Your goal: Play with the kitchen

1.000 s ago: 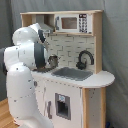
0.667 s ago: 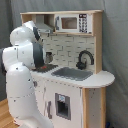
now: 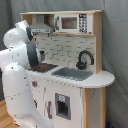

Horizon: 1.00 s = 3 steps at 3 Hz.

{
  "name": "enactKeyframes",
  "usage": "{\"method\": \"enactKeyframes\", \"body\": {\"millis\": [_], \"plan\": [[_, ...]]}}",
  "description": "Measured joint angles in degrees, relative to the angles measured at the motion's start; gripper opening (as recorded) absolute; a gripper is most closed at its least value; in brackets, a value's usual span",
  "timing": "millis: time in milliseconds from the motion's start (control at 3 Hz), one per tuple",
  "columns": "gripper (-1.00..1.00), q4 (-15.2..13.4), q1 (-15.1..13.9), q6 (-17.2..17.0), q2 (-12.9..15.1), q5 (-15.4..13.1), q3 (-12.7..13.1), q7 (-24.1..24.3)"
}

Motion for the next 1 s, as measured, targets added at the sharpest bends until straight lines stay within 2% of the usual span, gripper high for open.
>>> {"method": "enactKeyframes", "body": {"millis": [667, 1000], "plan": [[-1.00, 7.83, -0.51, -0.57, -7.76, 7.10, -0.03, 0.11], [-1.00, 11.49, -1.46, -2.45, -10.44, 10.48, -0.12, 0.25]]}}
